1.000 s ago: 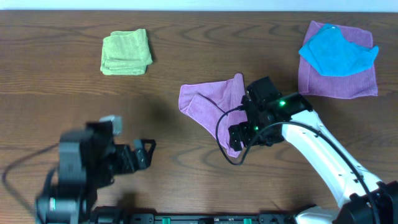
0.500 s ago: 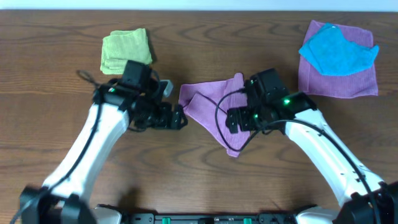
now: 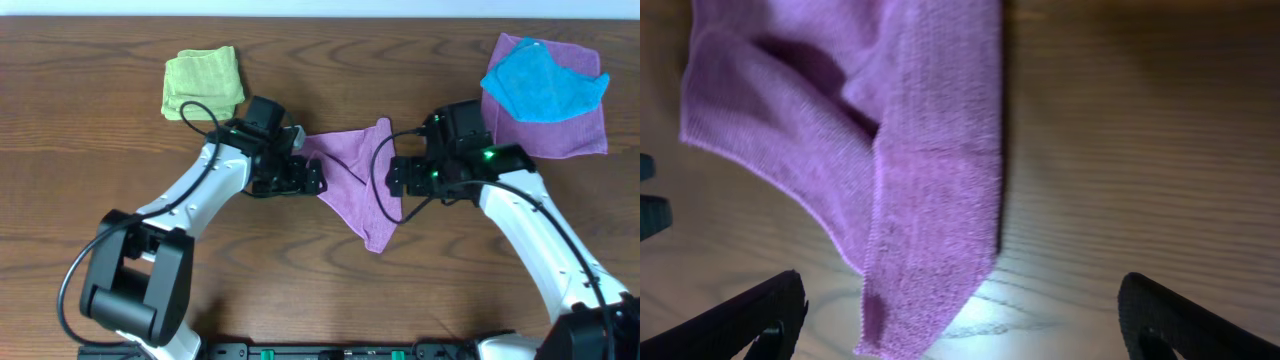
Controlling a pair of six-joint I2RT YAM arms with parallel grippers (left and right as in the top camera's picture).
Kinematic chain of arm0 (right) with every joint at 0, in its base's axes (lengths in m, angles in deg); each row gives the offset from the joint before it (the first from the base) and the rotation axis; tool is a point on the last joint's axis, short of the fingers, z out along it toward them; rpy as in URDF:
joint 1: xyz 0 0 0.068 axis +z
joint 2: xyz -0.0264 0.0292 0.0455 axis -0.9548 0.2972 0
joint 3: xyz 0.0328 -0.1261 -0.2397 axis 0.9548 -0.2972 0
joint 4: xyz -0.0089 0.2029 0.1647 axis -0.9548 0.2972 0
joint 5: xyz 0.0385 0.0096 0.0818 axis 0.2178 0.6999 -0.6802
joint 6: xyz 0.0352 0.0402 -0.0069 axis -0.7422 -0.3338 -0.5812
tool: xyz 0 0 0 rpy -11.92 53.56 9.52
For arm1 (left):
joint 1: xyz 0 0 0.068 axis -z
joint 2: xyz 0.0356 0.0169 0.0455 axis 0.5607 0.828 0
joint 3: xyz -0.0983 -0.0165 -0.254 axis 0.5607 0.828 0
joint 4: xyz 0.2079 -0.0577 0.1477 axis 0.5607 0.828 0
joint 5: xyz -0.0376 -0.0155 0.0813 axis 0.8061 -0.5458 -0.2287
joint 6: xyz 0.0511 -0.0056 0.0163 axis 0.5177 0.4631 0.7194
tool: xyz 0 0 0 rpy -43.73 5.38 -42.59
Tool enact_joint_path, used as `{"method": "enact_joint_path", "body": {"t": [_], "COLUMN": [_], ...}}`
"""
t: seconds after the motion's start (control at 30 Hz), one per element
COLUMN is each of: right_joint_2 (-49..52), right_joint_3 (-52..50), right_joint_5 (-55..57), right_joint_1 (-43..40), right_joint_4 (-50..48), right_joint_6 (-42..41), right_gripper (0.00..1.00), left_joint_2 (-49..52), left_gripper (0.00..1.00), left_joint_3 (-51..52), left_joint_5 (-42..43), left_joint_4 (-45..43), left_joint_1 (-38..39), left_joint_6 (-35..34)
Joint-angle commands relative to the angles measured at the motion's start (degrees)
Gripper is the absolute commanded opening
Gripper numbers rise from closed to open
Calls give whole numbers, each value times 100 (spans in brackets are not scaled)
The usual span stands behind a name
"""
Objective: Fold the cloth
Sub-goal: 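Move the left gripper to the purple cloth's left corner, then grasp the purple cloth's left corner with the left gripper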
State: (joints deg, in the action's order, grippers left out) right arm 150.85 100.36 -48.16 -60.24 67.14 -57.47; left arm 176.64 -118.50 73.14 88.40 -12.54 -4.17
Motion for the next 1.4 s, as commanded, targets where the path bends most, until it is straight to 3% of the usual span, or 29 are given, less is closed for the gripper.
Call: {"method": "enact_joint_path", "body": {"t": [0.0,0.23,0.47,0.5,0.63,0.7,0.77,0.87,0.93,1.0,1.03,1.33,1.37], "right_joint_2": [-7,-7,-7,-7,-7,-7,-7,-7,-7,-7,-7,-7,-7], "right_joint_3": [17,17,17,17,17,17,17,17,17,17,17,17,17], "right_joint_5": [28,7,9,11,11,11,11,13,11,11,11,7,7], "right_joint_1": [-188,-254,-254,-254,-254,-254,-254,-254,-254,-254,-254,-249,-247], "right_joint_4": [-35,-50,-55,-55,-90,-105,-118,-118,-118,-118,-118,-42,-4], "right_joint_6": [17,101,234,234,236,234,234,251,251,251,249,251,251], "right_gripper": [99,99,99,99,99,99,99,99,99,99,99,99,99], "left_joint_2": [179,411,575,575,575,573,575,575,575,575,575,575,575], "left_gripper": [95,95,96,99,60,54,38,38,31,9,7,6,23], "left_joint_3": [-94,-94,-94,-94,-94,-94,-94,-94,-94,-94,-94,-94,-94], "left_joint_5": [-122,-144,-240,-243,-221,-223,-267,-275,-289,-293,-293,-444,-442], "left_joint_4": [-284,-1036,-1200,-1200,-1261,-1281,-1279,-1279,-1281,-1279,-1279,-1226,-1211], "left_joint_1": [35,39,87,94,146,177,210,245,249,247,247,247,247], "left_joint_6": [-461,-984,-1346,-1384,-1534,-1578,-1591,-1589,-1589,-1589,-1589,-1567,-1567]}}
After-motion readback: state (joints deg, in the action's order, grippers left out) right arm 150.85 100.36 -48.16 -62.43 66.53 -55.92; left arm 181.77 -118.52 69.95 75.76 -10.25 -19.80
